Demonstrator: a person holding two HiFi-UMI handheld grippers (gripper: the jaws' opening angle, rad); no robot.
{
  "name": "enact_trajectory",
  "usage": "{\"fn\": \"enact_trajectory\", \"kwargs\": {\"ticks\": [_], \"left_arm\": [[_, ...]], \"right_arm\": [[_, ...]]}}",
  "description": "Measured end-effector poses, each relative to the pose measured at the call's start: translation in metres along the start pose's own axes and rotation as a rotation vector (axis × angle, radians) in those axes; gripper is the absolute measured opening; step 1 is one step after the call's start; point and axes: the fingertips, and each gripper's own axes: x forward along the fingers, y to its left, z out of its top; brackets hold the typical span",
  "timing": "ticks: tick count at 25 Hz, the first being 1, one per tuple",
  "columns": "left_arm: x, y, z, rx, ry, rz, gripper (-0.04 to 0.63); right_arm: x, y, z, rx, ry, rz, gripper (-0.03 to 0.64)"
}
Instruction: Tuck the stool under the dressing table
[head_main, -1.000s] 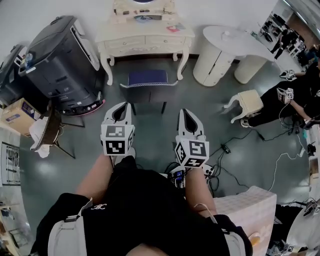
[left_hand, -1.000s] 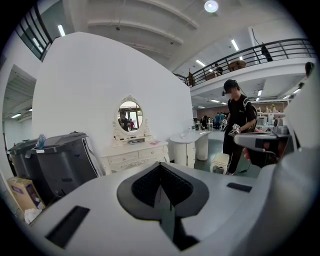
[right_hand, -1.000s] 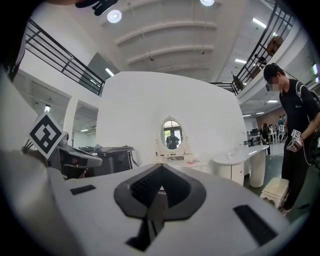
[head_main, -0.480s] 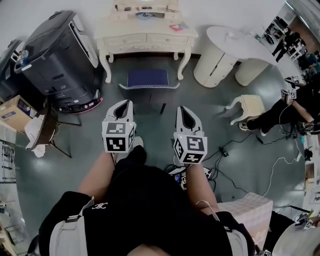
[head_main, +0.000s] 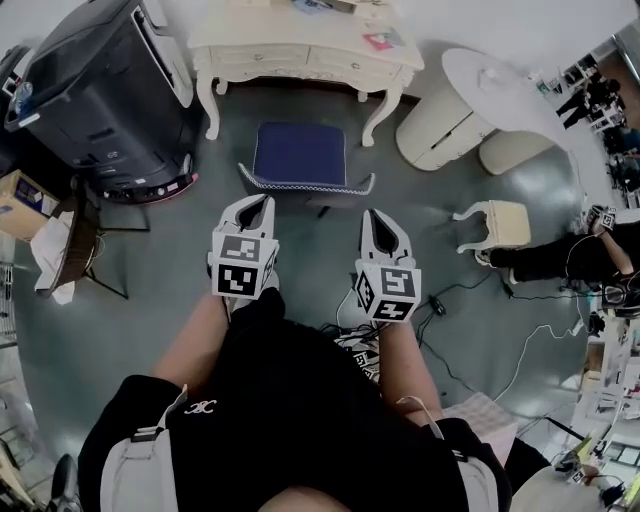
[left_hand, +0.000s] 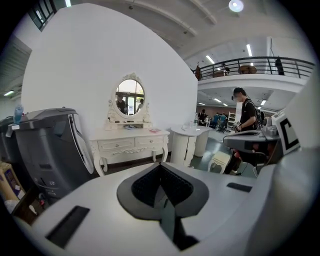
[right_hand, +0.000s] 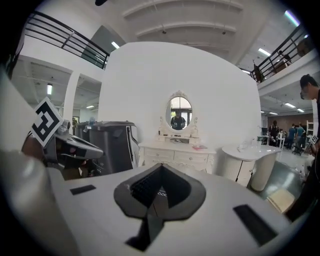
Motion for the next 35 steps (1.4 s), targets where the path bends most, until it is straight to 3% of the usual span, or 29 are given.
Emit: {"fn": "enact_trajectory", "kwargs": {"ticks": [6,11,14,17,19,21,26,31,35], "left_arm": [[0.039,0.031,-0.015,0.015,0.099,-0.045,0.006],[0.065,0.065,-0.053,-0.017,0.203,-0.054,0.006],[0.073,0.066,-0.078,-0.066,0.298,-0.116,0.008],[0.078,0.061,-0.091,-0.066,0.328,-0.134,0.008],[0.084,0.057,-0.098,-0.056,0.345,-0.145,0.056],[0.090,0.054,-0.106,-0.045,0.374,-0.153,0.126],[0.103,0.059,-0.115,0.040,0.389,-0.100,0.133],[0.118,0.062,-0.124,0.067,0.458,-0.087,0.149],[0.124,0.063,-0.119,0.202,0.453,-0.081,0.158]], "right_arm": [[0.055,-0.008,-0.026,-0.070,0.152,-0.003,0.008],[0.082,-0.023,-0.057,-0.102,0.266,-0.012,0.009],[0.092,-0.027,-0.073,-0.126,0.313,0.002,0.011],[0.099,-0.031,-0.089,-0.125,0.351,0.039,0.011],[0.105,-0.032,-0.099,-0.146,0.379,0.082,0.039],[0.109,-0.034,-0.110,-0.185,0.413,0.119,0.104],[0.113,-0.036,-0.134,-0.339,0.495,0.204,0.175],[0.127,-0.053,-0.156,-0.406,0.548,0.250,0.179],[0.133,-0.057,-0.163,-0.446,0.569,0.274,0.178]]}}
